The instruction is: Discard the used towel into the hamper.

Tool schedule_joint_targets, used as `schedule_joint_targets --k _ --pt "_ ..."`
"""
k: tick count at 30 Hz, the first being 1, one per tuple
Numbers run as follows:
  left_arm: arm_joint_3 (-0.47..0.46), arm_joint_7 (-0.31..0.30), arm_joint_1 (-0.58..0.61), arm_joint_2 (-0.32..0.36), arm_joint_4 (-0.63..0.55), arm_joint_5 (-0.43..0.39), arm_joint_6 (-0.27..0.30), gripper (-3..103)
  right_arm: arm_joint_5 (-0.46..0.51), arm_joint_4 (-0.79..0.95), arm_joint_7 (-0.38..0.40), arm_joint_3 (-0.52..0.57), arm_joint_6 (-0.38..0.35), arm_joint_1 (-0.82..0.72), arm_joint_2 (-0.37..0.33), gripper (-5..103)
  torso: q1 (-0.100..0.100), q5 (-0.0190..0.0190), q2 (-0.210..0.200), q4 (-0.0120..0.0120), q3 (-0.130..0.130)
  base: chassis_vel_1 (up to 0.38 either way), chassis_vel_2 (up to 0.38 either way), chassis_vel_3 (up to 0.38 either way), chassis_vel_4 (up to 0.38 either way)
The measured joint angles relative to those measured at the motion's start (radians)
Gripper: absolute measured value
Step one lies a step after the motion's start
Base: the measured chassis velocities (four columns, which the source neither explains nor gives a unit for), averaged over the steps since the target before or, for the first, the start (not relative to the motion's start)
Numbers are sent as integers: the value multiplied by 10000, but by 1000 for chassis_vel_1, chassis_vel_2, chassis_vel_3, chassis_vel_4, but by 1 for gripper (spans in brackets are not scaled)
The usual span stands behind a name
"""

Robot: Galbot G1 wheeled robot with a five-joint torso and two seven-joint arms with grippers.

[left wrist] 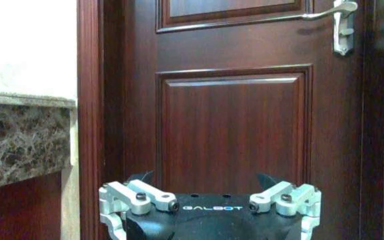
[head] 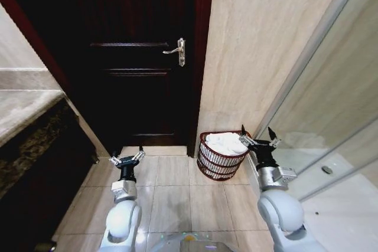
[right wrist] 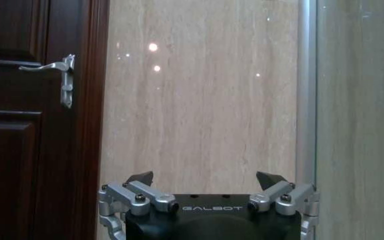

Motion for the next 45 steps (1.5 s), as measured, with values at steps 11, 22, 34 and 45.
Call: schedule_joint_targets --k 11,22,34,45 --pt "-11 -61 -128 -11 116 -43 -17 100 89 179 68 22 -318 -164 -17 100 142 0 331 -1 189 0 0 0 0" --pt "35 -53 -196 -25 132 -10 -18 100 400 245 124 207 -461 -159 -162 100 358 0 830 -1 470 0 0 0 0" --pt "68 -76 -289 8 220 -91 19 100 380 177 39 194 -380 -88 -209 100 562 2 1316 -2 753 -41 -32 38 49" --pt "112 -146 -530 18 358 11 72 100 494 152 5 283 -329 -35 -322 100 764 -1 1774 4 1005 14 12 4 5"
